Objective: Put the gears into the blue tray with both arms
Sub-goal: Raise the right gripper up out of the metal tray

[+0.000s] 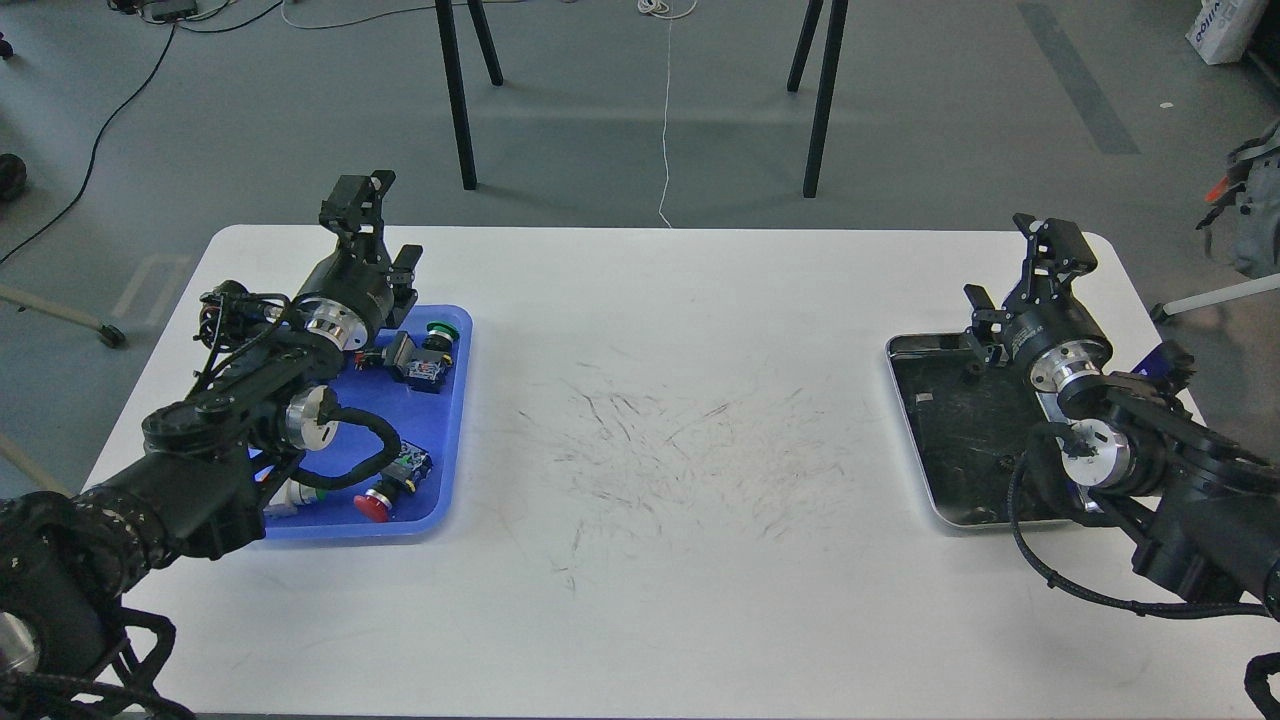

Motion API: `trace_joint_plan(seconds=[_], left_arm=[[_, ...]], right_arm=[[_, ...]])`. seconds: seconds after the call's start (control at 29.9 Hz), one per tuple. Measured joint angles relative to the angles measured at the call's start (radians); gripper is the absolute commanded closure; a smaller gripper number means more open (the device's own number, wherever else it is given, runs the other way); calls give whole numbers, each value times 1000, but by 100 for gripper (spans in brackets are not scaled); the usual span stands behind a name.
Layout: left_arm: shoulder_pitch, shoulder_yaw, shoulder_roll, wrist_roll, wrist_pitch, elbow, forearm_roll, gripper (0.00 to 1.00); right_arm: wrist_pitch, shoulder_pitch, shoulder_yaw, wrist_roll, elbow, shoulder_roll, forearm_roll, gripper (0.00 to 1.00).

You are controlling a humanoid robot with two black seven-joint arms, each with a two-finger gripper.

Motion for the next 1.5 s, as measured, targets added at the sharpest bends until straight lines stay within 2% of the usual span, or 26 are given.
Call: trace_joint_plan(seconds=[0.84,1.1,1.5], left_arm=[[-5,-1,-15,0,2,9,-1,0],[-6,1,-13,0,0,14,0,0],[-6,11,-37,0,-5,86,1,0]], right_arm=[[-14,0,86,0,1,2,-1,1],[0,0,82,0,19,-40,-4,1],[-7,6,75,0,9,-61,-5,1]])
